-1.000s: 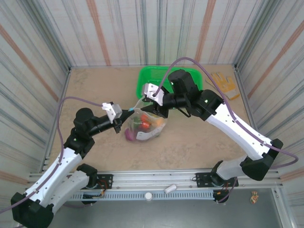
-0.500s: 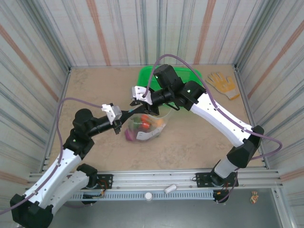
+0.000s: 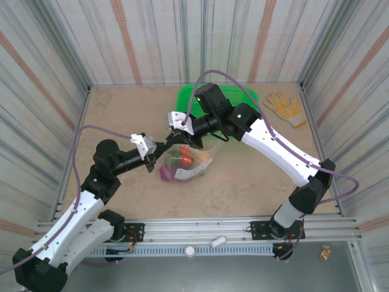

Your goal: Place the food in the zip-top bag and seal the zipper

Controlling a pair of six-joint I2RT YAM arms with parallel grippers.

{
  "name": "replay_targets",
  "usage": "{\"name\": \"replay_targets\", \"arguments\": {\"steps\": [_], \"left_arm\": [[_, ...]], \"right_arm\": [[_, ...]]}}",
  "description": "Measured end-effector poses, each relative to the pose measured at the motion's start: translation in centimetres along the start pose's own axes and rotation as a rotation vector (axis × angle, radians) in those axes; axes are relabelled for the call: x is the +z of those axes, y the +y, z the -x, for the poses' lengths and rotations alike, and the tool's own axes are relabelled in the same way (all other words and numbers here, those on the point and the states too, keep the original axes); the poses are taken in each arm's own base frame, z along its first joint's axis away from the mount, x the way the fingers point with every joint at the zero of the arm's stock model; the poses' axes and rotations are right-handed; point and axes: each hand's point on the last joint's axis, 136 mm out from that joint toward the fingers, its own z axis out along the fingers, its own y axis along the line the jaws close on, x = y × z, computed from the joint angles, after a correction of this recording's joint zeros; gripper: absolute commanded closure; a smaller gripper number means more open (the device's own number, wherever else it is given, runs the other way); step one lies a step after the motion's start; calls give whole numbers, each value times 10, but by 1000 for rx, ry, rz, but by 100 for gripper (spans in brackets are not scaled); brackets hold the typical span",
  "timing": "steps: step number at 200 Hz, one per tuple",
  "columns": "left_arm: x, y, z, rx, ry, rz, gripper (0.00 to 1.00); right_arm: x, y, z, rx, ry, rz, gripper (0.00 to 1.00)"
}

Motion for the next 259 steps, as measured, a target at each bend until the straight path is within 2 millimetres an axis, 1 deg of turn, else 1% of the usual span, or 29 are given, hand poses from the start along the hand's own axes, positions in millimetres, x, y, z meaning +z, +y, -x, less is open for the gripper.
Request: {"name": "replay_targets", "arguments": {"steps": [16,50,68,80,109,137,163,201,211,228,259], "left_arm": [[0,0,0,0,-1,0,100],[0,0,1,1,-1,0,100],[0,0,1,2,-2,1,100],[0,0,1,2,-2,1,100],[-1,0,1,3,-3,1,100],[-1,0,1,3,-3,1,100],[-1,0,0,-1,2,0,100],[-1,0,0,-1,2,2,100],[-1,0,0,0,1,4,100],[-1,1,0,0,3,11,100],[-3,4,1,2,4,35,100]], "right_arm": [[0,-1,0,1,-1,-1,84],[-1,-3,0,-1,-6,-8,84],[-1,-4,0,0,-9,-9,79],[0,-4,-2,3,-8,-9,78],[0,-4,-2,1,-9,-9,78],[2,-4,-4,5,-7,-5,81],[3,-4,-6,10,-6,-3,78],[4,-4,-6,9,-9,-4,82],[3,-4,-5,9,-10,-2,85],[4,-3,-5,12,-11,1,92],[4,-3,-5,15,-14,0,96]]}}
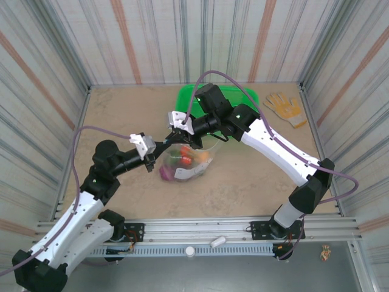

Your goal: Place the food in the zip-top bag and seal the zipper

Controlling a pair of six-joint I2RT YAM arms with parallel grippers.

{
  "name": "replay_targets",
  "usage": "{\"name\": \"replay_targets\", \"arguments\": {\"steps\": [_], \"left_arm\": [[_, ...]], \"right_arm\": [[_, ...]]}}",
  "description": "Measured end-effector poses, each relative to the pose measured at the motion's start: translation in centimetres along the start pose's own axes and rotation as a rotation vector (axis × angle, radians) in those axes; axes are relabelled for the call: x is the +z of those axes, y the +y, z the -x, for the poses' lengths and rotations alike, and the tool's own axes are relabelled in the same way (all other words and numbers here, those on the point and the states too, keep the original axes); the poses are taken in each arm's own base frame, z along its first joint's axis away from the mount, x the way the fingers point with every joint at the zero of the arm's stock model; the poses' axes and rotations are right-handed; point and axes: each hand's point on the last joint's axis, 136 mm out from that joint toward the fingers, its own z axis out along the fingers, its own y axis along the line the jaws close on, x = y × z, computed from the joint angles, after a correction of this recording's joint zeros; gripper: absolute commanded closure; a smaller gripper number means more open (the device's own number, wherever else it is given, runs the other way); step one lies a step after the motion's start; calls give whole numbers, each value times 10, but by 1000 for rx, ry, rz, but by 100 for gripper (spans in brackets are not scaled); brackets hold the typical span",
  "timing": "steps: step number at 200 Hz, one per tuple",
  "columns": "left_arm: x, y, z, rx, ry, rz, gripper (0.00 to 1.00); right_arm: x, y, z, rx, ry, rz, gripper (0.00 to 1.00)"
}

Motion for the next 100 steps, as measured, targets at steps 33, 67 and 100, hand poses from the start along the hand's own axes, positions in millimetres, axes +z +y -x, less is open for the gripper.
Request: {"name": "replay_targets", "arguments": {"steps": [33,67,100], "left_arm": [[-2,2,1,2,1,18,100],[-2,4,0,1,4,30,100],[-3,4,1,5,1,38,100]], "right_arm": [[0,-1,1,-4,-4,-4,98],[0,-2,0,-11,-8,-12,98],[-1,-2,0,-15,-7,-21,99]]}}
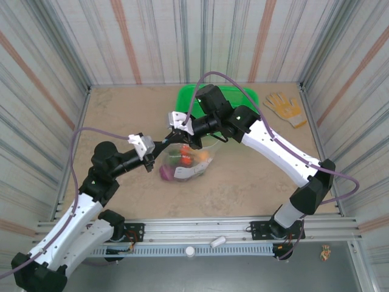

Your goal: Place the food in the zip-top bag and seal the zipper

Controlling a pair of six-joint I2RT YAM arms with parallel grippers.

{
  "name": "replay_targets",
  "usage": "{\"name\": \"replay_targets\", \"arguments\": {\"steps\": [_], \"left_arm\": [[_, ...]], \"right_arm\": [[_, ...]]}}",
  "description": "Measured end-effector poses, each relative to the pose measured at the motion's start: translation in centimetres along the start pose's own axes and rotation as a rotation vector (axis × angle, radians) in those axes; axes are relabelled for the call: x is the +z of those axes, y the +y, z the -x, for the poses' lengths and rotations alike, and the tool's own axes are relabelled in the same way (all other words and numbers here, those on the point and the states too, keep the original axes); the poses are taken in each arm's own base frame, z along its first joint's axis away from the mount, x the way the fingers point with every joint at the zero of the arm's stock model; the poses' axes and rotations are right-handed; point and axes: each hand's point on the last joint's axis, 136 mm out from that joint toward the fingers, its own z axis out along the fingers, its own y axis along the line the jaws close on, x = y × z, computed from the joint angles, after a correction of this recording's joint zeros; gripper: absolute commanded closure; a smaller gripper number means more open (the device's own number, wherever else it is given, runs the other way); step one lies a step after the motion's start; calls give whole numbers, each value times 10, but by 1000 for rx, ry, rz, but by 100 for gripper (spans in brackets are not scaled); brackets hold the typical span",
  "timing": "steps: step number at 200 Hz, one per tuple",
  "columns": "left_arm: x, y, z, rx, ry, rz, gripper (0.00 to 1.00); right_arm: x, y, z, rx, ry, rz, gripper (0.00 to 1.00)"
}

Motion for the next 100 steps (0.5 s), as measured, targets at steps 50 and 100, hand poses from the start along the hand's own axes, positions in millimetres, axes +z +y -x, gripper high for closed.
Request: {"name": "replay_targets", "arguments": {"steps": [50,100], "left_arm": [[-2,0,2,9,-4,9,100],[-4,4,3,20,-7,34,100]], "right_arm": [[-2,-1,-1,-7,1,-19,99],[-11,-8,-10,14,13,-61,99]]}}
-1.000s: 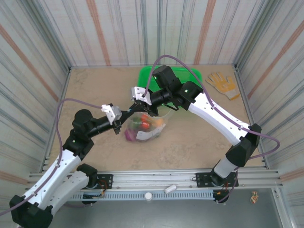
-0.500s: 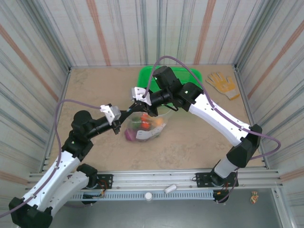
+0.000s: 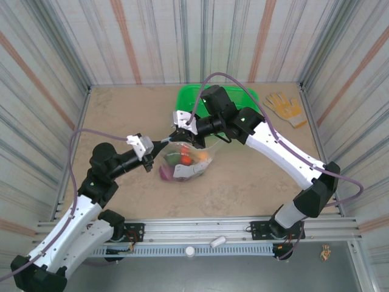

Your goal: Place the food in the zip-top bag and seal the zipper

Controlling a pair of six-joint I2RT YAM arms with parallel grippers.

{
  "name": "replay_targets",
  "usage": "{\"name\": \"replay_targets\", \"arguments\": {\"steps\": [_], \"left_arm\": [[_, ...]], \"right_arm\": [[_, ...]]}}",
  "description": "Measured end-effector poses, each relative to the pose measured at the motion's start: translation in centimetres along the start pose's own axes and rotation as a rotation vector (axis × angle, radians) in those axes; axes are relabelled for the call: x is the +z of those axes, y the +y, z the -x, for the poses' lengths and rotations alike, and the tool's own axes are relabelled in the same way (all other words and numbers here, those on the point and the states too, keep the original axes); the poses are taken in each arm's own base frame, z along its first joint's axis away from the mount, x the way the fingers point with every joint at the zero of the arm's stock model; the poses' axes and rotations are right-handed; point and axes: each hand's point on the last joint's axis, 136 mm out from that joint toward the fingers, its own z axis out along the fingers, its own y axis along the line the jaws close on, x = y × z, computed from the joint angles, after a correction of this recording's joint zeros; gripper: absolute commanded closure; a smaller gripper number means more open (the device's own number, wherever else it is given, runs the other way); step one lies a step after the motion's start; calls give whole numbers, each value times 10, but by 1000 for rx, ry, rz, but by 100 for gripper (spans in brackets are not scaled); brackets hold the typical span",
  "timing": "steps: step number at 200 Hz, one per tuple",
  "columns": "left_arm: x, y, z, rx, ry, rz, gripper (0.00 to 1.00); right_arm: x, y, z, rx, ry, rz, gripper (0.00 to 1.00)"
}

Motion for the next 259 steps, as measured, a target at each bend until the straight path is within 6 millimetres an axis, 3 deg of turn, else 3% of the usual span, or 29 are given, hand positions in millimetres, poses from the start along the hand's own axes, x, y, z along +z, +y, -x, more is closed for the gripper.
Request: {"name": "replay_targets", "arguments": {"steps": [65,139,259], "left_arm": [[-6,5,2,29,-9,58,100],[-18,25,0,59,7,204,100],[-32,43,0,81,16,344,100]], "right_arm": [[-11,-5,-10,10,27,-60,99],[-25,-14,-33,60,74,-168,100],[-80,-34,-89,185,161,-440,99]]}}
